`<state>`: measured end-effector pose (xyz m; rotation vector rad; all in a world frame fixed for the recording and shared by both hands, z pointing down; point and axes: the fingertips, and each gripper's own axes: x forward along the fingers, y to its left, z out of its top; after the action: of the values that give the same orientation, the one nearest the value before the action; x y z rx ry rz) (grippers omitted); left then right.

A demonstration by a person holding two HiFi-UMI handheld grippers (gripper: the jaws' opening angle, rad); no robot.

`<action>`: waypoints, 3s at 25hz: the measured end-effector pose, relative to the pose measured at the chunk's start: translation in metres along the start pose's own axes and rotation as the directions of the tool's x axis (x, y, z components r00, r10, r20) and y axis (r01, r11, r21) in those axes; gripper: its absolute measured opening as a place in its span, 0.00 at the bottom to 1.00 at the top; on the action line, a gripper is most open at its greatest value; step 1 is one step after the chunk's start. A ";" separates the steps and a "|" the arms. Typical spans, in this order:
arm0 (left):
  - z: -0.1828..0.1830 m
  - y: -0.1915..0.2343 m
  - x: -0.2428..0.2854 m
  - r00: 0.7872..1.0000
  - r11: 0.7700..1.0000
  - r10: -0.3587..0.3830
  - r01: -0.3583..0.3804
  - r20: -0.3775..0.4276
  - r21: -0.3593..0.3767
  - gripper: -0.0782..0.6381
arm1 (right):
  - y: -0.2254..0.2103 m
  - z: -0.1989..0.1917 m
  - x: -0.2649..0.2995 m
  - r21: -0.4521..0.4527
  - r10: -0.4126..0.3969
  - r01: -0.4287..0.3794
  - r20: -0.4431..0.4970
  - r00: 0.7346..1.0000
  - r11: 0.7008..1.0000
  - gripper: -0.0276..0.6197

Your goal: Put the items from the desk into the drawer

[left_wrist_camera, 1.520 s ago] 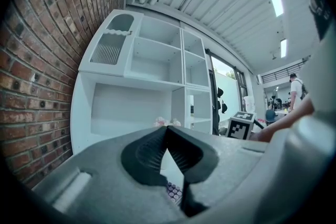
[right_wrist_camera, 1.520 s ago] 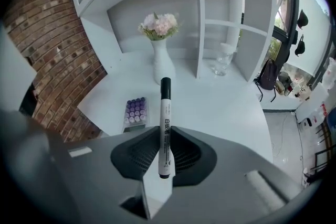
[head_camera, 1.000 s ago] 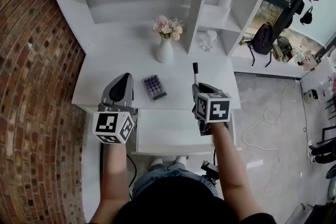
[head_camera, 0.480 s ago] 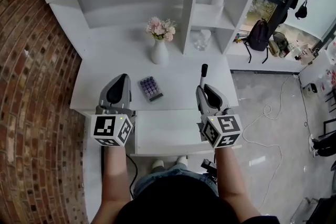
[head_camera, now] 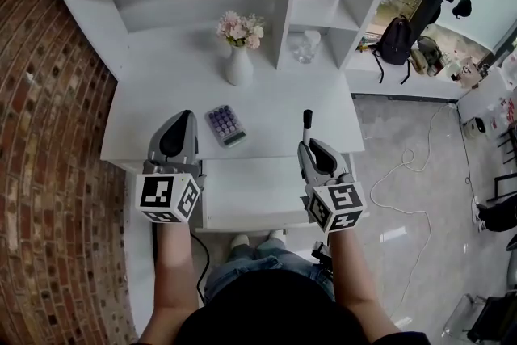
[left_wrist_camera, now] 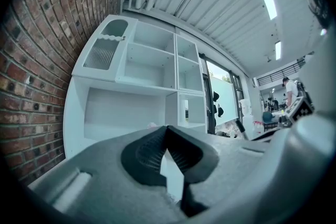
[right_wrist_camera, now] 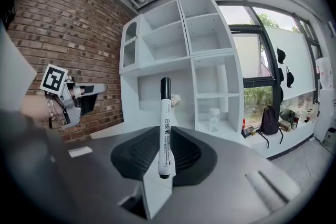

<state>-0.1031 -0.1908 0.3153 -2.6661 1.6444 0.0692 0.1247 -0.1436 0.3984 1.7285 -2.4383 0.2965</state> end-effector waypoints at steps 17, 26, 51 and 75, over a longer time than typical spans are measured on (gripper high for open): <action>-0.049 -0.012 -0.002 0.994 0.999 -0.007 0.002 -0.107 -0.043 0.11 | 0.001 -0.150 0.001 0.109 0.080 -0.036 -0.437 0.896 0.993 0.17; -0.052 -0.016 -0.012 0.992 1.000 0.002 -0.006 -0.129 -0.030 0.11 | 0.015 -0.236 0.007 0.112 0.152 -0.103 -0.696 0.702 0.988 0.17; -0.063 -0.006 -0.005 0.979 0.999 0.034 -0.031 -0.199 0.015 0.11 | -0.030 -0.369 0.019 0.174 0.078 0.244 -0.931 0.357 0.954 0.17; -0.067 0.007 -0.010 0.980 0.999 0.052 -0.054 -0.194 -0.005 0.11 | -0.043 -0.362 0.008 0.193 0.074 0.295 -0.926 0.371 0.936 0.32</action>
<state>-0.1114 -0.1869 0.3827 -2.7129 1.7714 -0.1884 0.1620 -0.0783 0.7553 1.1973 -1.4129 1.3272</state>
